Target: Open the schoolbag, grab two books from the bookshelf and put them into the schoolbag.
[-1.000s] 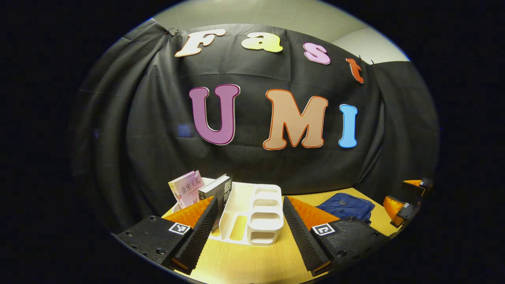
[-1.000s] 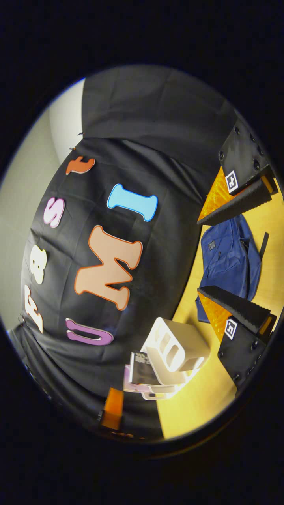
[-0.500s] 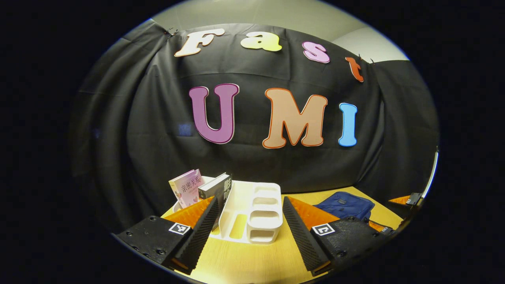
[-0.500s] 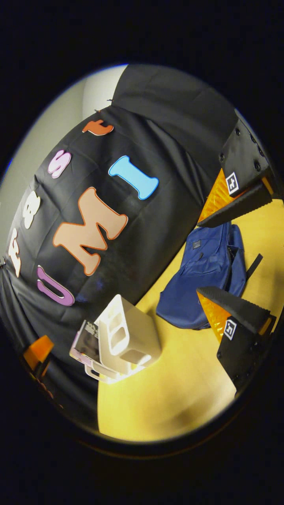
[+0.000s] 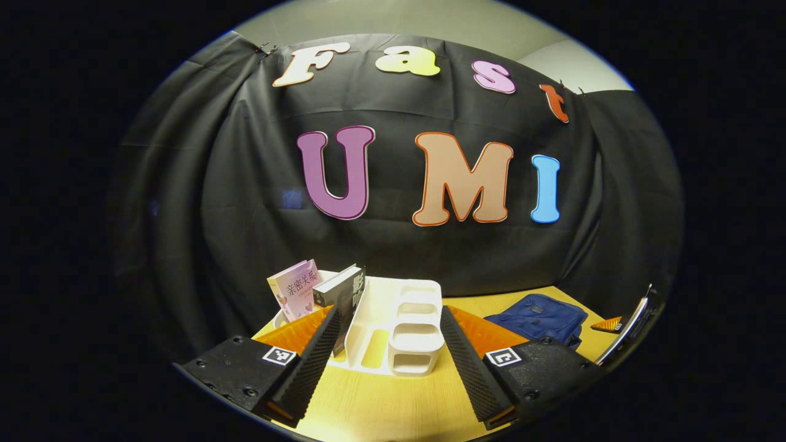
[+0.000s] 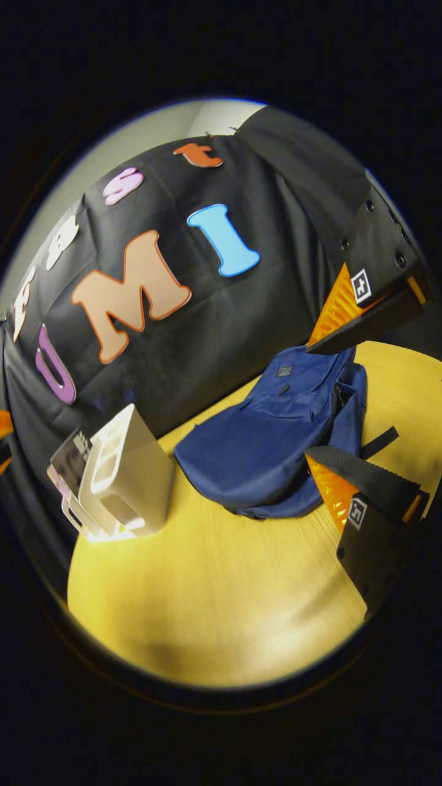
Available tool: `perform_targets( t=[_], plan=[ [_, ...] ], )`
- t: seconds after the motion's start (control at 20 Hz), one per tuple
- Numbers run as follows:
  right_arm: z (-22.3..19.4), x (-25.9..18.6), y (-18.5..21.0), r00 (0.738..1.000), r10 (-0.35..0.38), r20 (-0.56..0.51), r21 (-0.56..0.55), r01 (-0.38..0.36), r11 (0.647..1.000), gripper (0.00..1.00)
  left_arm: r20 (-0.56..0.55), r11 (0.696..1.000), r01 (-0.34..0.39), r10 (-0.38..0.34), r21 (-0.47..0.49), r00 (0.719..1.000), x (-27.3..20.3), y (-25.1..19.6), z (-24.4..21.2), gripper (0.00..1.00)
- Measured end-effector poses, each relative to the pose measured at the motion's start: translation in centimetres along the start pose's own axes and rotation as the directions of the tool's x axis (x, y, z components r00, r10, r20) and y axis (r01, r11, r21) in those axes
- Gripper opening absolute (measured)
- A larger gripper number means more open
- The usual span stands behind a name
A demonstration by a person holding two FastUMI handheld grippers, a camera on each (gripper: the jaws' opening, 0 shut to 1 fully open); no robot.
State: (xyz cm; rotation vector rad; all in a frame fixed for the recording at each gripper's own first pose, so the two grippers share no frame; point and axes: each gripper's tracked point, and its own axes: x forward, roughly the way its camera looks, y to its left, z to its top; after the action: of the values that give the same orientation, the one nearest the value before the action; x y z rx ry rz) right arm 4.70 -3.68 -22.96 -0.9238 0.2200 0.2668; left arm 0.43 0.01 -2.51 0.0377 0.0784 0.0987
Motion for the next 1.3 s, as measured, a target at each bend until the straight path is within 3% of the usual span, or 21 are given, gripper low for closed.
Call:
perform_targets(
  t=[0.1, 0.2, 0.25, 0.35, 0.4, 0.85, 0.9, 1.15, 1.2, 1.3],
  plan=[
    [-0.6, 0.5, 0.8, 0.999, 0.031, -0.009, -0.044, -0.031, 0.999, 0.89, -0.009, 1.0, -0.019, 0.019, 0.001, 1.0, 0.1, 0.4, -0.2, 0.93],
    [-1.3, 1.6, 1.4, 0.999, 0.048, -0.025, -0.071, -0.05, 0.996, 0.89, -0.016, 1.0, -0.029, 0.029, 0.0, 0.999, 0.2, 0.6, -0.3, 0.96],
    [-1.7, 2.3, 1.6, 0.998, 0.055, -0.035, -0.076, -0.058, 0.995, 1.0, -0.019, 0.999, -0.033, 0.033, -0.001, 0.999, 0.1, 0.6, -0.3, 0.94],
    [-2.1, 3.4, 1.7, 0.997, 0.063, -0.054, -0.073, -0.067, 0.995, 0.97, -0.024, 0.999, -0.041, 0.041, -0.004, 0.999, 0.1, 0.7, -0.5, 0.96],
    [-2.1, 3.9, 1.5, 0.996, 0.061, -0.064, -0.068, -0.066, 0.996, 0.89, -0.028, 0.999, -0.046, 0.046, -0.004, 0.999, 0.1, 0.9, -0.6, 0.96],
    [-3.4, 7.4, 2.2, 0.99, 0.064, -0.126, -0.1, -0.077, 0.992, 0.89, -0.065, 0.995, -0.104, 0.104, 0.0, 0.992, -0.1, 2.3, -1.5, 0.96],
    [-3.1, 7.6, 2.2, 0.991, 0.063, -0.121, -0.105, -0.075, 0.992, 0.97, -0.072, 0.994, -0.109, 0.109, 0.001, 0.991, -0.2, 2.4, -1.7, 0.96],
    [-1.4, 9.6, 2.8, 0.991, 0.085, -0.099, -0.102, -0.095, 0.99, 0.96, -0.078, 0.99, -0.142, 0.142, 0.005, 0.987, -0.4, 3.0, -2.0, 0.96],
    [-1.0, 9.8, 3.0, 0.992, 0.091, -0.09, -0.106, -0.101, 0.989, 0.87, -0.077, 0.989, -0.147, 0.147, 0.008, 0.986, -0.4, 3.2, -1.9, 0.94],
    [0.1, 10.5, 3.2, 0.994, 0.097, -0.06, -0.114, -0.103, 0.988, 0.85, -0.08, 0.988, -0.151, 0.152, 0.014, 0.985, -0.4, 3.2, -2.0, 0.96]
  ],
)
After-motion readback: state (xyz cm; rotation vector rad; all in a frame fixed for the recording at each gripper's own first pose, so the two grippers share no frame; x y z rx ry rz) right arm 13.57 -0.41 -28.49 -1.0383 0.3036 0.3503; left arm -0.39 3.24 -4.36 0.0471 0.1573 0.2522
